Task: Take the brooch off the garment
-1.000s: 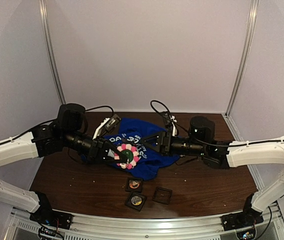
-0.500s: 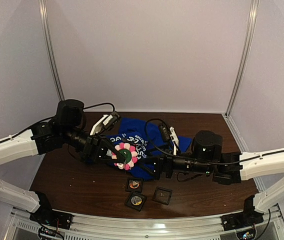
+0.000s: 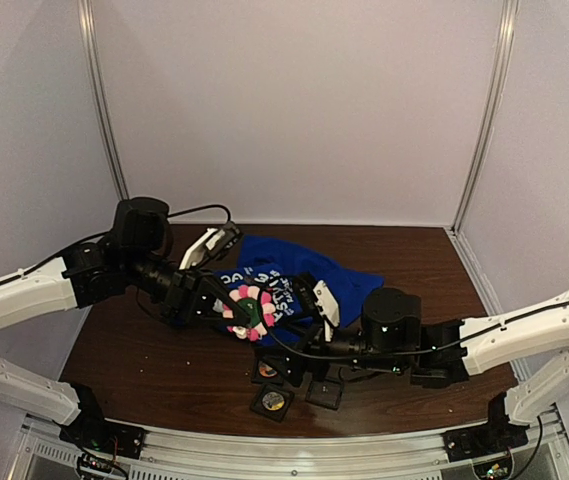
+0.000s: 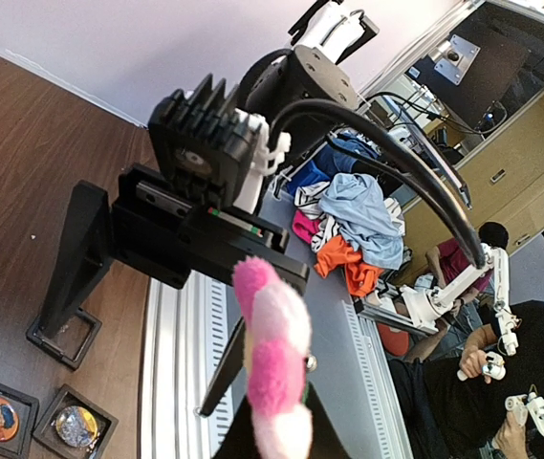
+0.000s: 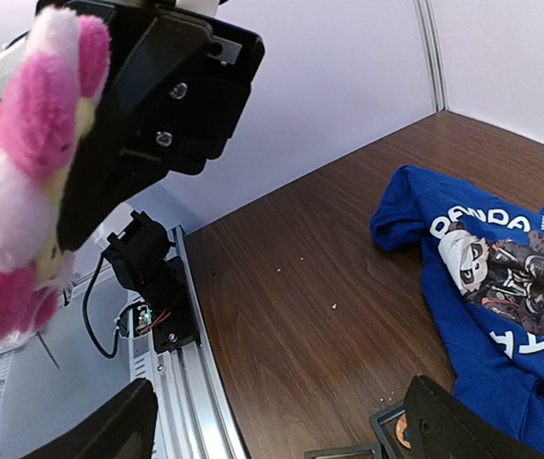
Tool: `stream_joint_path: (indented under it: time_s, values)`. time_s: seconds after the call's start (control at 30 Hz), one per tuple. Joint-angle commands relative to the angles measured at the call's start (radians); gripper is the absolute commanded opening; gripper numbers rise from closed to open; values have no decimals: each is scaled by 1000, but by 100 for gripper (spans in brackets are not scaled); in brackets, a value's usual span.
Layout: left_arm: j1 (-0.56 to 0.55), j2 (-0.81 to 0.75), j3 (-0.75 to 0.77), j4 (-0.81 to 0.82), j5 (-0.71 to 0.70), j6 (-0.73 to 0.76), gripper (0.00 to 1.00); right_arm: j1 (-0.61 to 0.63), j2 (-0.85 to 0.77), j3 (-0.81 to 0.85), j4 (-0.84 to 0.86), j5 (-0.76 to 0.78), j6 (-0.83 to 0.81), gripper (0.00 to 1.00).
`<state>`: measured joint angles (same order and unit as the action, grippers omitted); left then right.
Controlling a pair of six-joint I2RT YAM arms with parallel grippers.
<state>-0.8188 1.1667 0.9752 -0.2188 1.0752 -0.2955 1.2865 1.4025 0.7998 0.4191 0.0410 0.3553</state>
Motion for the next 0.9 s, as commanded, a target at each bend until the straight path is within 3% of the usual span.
stream_joint_path:
  time_s: [0.0, 0.47, 0.87]
  values:
    - [6, 13, 18, 16, 13, 0, 0, 20, 6, 29, 82, 16, -16, 91]
    - [6, 16, 16, 7, 2, 6, 0, 34, -12, 73, 102, -70, -3, 93]
    - [6, 10, 15, 8, 19, 13, 0, 33, -13, 82, 148, -46, 60, 91]
